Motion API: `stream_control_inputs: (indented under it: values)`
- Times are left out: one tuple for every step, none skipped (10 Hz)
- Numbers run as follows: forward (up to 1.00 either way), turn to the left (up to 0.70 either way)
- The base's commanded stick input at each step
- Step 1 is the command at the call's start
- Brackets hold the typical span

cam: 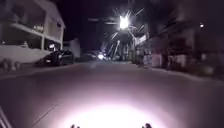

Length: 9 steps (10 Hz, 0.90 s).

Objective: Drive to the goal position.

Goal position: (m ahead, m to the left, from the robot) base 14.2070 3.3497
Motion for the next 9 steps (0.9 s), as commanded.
stream_control_inputs:
  values:
    - [0.85, 0.0]
    - [0.85, 0.0]
    - [0.85, 0.0]
    - [0.85, 0.0]
    - [0.85, 0.0]
    - [0.85, 0.0]
    - [0.85, -0.03]
    - [0.85, -0.26]
    - [0.85, -0.12]
